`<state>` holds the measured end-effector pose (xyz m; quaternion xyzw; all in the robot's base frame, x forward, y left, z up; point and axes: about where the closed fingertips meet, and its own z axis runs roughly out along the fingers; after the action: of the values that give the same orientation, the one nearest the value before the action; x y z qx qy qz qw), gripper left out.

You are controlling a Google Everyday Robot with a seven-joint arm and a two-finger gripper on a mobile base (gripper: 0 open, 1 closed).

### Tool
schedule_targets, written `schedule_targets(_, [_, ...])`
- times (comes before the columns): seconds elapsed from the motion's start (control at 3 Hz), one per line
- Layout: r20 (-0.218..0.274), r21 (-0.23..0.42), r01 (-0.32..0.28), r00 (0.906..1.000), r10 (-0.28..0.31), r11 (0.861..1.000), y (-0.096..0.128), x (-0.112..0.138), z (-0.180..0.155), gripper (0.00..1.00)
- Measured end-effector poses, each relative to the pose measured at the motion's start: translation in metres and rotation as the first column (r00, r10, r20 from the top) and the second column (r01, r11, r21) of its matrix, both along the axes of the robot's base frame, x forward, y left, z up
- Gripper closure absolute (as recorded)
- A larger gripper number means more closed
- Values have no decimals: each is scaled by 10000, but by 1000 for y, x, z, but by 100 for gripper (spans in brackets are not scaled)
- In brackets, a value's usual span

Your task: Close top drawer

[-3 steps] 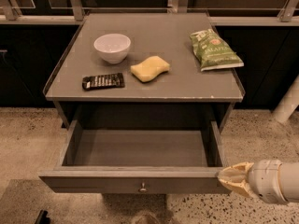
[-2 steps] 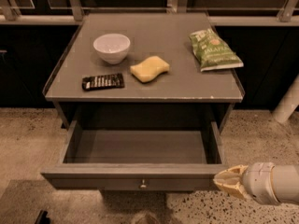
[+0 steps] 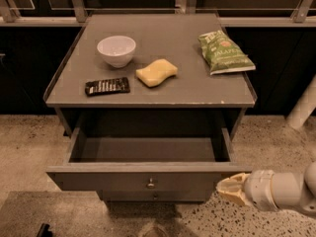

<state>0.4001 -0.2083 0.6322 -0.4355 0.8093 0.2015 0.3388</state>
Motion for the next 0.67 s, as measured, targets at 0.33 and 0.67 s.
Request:
schedule_targets(0.33, [601,601,-87,9982,51,9982,8,34,2,100])
schedule_targets(0.67, [603,602,-87,9982,51,9981,8,33,2,100])
